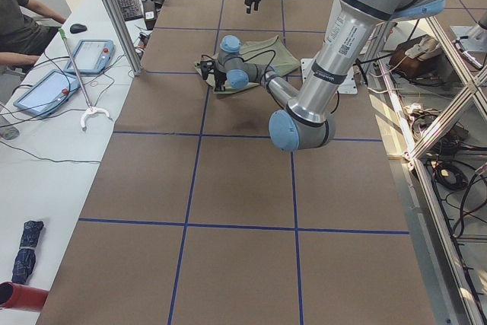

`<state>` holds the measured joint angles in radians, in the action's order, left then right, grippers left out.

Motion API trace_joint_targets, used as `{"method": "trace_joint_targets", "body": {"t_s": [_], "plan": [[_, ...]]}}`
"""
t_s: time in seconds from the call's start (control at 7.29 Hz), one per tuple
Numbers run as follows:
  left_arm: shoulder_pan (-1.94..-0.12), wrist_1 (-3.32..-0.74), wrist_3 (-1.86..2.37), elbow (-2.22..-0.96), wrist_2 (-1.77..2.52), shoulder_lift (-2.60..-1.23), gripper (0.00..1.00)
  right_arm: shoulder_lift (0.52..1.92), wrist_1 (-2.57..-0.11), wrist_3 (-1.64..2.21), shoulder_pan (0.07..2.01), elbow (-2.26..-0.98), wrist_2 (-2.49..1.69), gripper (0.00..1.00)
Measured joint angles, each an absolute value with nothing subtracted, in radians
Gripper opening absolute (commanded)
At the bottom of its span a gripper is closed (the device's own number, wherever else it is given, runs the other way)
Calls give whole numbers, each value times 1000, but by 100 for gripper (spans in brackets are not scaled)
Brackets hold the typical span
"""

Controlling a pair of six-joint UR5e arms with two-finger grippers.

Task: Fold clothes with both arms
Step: 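Grasp the shirt corner with the left gripper and swing it away from the robot, then release the shirt and raise the left gripper while the right gripper approaches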

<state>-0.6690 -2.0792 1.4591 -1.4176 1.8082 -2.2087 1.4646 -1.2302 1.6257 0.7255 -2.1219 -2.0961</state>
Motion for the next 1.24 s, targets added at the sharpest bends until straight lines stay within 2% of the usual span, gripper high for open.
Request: {"method": "trace_joint_targets", "body": {"t_s": [0.27,0.55,0.69,0.82,1.24], "plan": [[-731,-2155,1383,-1258,1793,-2306,0,1450,-1231,1625,726,-2104,-2087,100],[-761,-2297,1328,-1013,1724,-2442,0,1421,-1233,1625,726,-2081,-2085,100],[-765,-2366,1308,-931,1683,-2490,0,1414,-1233,1625,725,-2078,-2084,100],[-766,-2418,1292,-885,1653,-2516,99,1412,-1233,1626,723,-2076,-2083,100],[-775,-2474,1234,-836,1605,-2530,100,1389,-1236,1616,706,-2066,-2038,100]]}}
